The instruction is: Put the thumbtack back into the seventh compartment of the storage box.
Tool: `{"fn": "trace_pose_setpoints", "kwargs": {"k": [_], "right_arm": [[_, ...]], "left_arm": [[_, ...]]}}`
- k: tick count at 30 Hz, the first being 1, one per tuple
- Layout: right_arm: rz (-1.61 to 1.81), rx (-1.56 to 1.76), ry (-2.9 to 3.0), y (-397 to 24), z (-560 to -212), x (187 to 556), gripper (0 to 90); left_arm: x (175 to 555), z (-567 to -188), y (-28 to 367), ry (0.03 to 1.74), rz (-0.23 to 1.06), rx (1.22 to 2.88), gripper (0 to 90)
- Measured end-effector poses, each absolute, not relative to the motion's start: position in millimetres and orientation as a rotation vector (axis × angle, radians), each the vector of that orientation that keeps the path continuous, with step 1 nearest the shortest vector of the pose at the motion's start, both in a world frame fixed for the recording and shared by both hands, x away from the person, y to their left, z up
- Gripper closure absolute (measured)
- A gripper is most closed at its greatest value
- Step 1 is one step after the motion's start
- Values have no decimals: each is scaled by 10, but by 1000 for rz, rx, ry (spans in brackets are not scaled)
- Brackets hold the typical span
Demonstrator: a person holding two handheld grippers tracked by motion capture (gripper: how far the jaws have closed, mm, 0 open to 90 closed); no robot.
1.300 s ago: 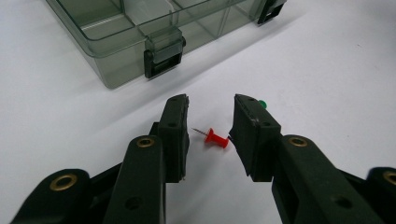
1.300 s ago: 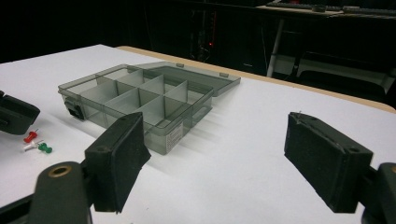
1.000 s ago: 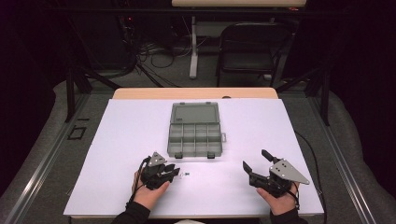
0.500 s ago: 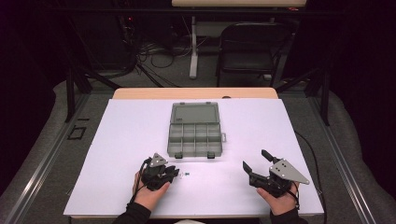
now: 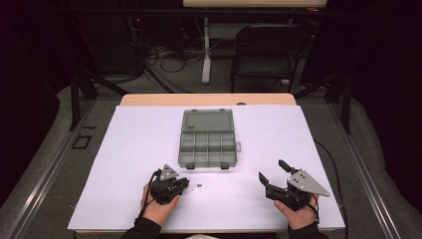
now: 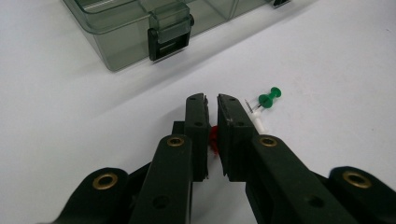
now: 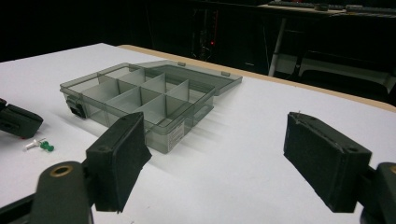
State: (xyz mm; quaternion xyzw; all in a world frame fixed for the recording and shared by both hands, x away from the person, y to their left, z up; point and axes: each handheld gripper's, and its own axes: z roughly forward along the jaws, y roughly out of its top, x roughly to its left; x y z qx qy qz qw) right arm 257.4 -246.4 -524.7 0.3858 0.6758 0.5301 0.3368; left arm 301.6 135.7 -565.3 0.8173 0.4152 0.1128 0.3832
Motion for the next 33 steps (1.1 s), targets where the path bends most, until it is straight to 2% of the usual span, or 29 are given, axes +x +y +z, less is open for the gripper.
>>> {"fn": "trace_pose_setpoints", "kwargs": {"k": [20, 33], "right_arm": [[1381, 1006, 1758, -2465, -5248, 2576, 208], [1378, 1015, 1757, -2460, -5251, 2576, 210]], "left_arm": [[3043, -5629, 1389, 1067, 257, 2063, 839], [3082, -5279, 1497, 1044, 281, 1946, 839]]}}
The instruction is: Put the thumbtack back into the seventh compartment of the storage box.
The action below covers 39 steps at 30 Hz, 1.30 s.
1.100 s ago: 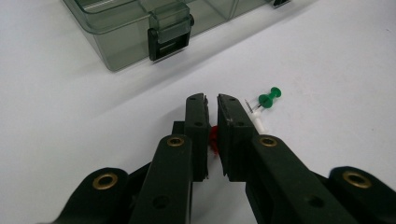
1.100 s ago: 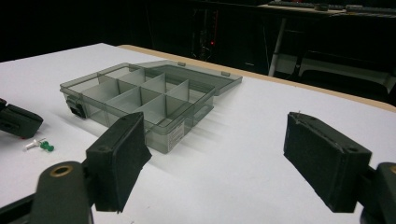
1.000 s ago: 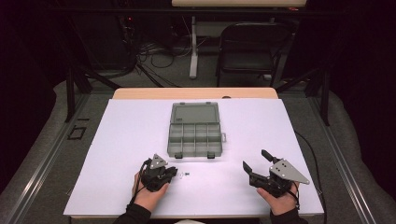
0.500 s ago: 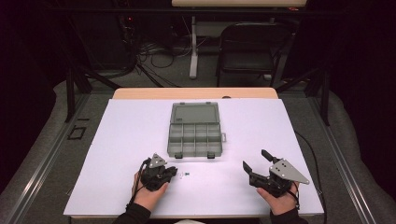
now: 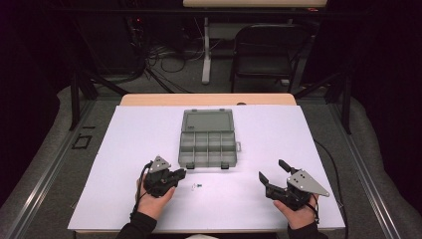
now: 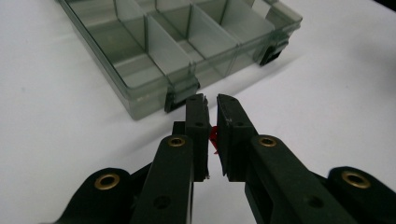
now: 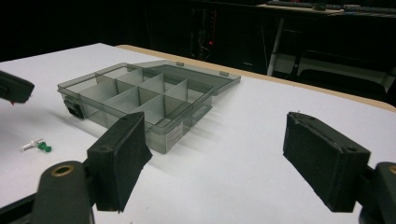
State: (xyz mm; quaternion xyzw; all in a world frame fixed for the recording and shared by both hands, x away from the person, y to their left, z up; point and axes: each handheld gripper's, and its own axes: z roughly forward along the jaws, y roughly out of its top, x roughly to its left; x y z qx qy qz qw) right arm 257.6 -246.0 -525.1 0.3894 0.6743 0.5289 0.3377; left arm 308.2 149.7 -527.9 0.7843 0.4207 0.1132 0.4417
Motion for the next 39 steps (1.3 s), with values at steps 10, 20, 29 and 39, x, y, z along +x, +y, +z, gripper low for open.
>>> {"fn": "trace_pose_setpoints", "kwargs": {"k": [10, 20, 29, 39], "right_arm": [[1384, 1024, 1751, -2462, -5253, 2573, 210], [1384, 1022, 1750, -2465, -5252, 2574, 210], [1382, 1018, 1750, -2471, -5250, 2574, 210], [1383, 1021, 1751, -2474, -5249, 2574, 210]], "left_arm": [[3157, -5015, 1479, 999, 311, 1896, 839], [3271, -4808, 1400, 965, 329, 1889, 839], [3403, -4759, 1224, 938, 321, 1910, 839], [3584, -4802, 1009, 933, 295, 1924, 839]]}}
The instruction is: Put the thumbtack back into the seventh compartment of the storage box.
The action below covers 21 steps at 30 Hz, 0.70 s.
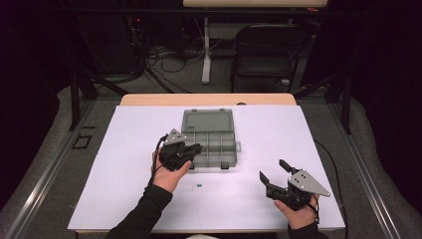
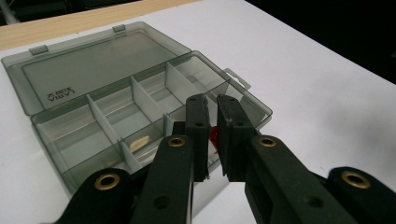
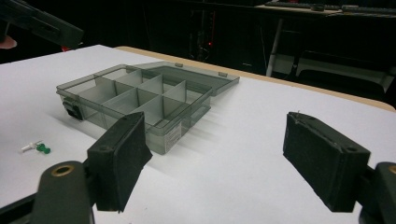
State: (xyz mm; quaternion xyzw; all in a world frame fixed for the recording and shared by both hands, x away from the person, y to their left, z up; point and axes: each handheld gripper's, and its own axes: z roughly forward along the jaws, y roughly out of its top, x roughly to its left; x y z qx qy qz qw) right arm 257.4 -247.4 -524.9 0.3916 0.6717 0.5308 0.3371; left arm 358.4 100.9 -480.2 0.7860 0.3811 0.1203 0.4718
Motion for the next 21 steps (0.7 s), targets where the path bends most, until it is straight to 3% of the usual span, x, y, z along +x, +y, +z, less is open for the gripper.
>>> {"fn": "trace_pose_setpoints", "kwargs": {"k": [21], "right_arm": [[1384, 1023, 1752, -2472, -5251, 2579, 210]], "left_arm": [[3811, -4971, 741, 940, 258, 1955, 839]]}}
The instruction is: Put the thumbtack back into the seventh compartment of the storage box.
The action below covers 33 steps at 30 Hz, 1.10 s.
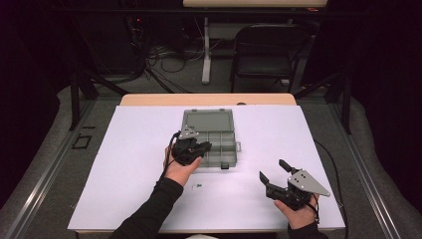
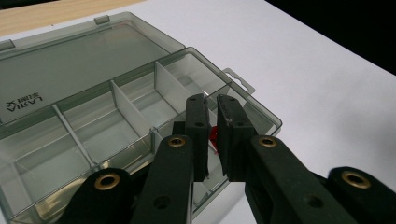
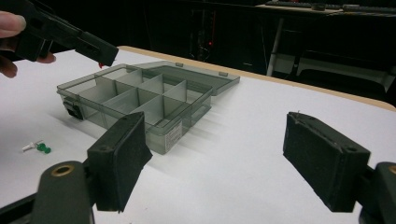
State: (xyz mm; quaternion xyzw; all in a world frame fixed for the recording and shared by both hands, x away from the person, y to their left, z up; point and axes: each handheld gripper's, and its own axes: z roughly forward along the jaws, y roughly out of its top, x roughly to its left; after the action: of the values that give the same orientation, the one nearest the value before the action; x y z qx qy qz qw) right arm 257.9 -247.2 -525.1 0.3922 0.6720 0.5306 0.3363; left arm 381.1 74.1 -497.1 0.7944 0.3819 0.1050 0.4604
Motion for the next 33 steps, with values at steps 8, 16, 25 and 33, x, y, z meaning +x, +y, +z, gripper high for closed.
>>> {"fn": "trace_pose_setpoints", "kwargs": {"k": [8, 16, 25, 33], "right_arm": [[1389, 1023, 1750, -2475, -5253, 2582, 210], [1389, 1022, 1750, -2478, -5252, 2582, 210], [1394, 1024, 1748, -2478, -5251, 2582, 210], [1395, 1025, 1747, -2478, -5251, 2582, 210]], "left_arm": [[3857, -5048, 665, 942, 250, 1985, 839], [3895, -5120, 615, 951, 240, 2006, 839], [3925, -5191, 567, 952, 230, 2030, 839], [3942, -5226, 553, 955, 228, 2054, 838]]}}
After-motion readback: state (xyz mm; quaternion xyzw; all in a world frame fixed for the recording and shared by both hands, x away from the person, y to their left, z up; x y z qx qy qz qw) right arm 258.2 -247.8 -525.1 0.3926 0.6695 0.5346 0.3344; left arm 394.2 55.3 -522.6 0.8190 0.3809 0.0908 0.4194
